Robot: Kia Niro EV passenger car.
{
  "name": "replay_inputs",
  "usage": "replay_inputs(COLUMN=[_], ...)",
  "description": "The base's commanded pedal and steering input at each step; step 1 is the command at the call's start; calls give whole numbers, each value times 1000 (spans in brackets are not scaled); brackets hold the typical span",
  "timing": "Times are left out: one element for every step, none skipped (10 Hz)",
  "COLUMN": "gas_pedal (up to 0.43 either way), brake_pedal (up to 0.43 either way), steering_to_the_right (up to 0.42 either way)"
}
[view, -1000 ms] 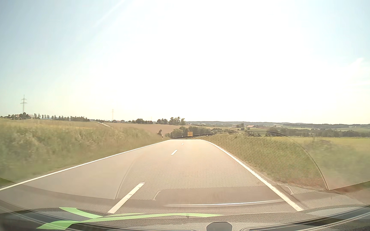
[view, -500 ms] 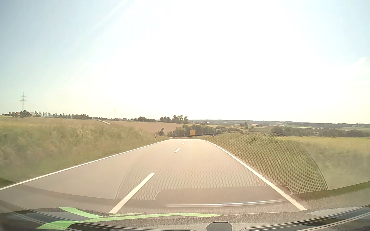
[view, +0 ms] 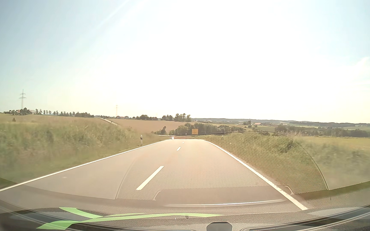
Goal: Follow the waypoints while adhering to traffic rules and regulations
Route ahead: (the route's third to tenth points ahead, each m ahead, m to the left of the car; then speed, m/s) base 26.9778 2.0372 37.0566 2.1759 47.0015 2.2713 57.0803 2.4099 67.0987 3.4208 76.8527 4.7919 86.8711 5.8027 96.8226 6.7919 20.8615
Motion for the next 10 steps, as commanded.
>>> replay_inputs(gas_pedal=[67, 67, 67, 67, 67, 67, 59, 28, 20, 20], brake_pedal=[0, 0, 0, 0, 0, 0, 0, 0, 0, 0], steering_to_the_right=[-7, -8, -7, -7, -8, -7, -7, -7, -6, -5])
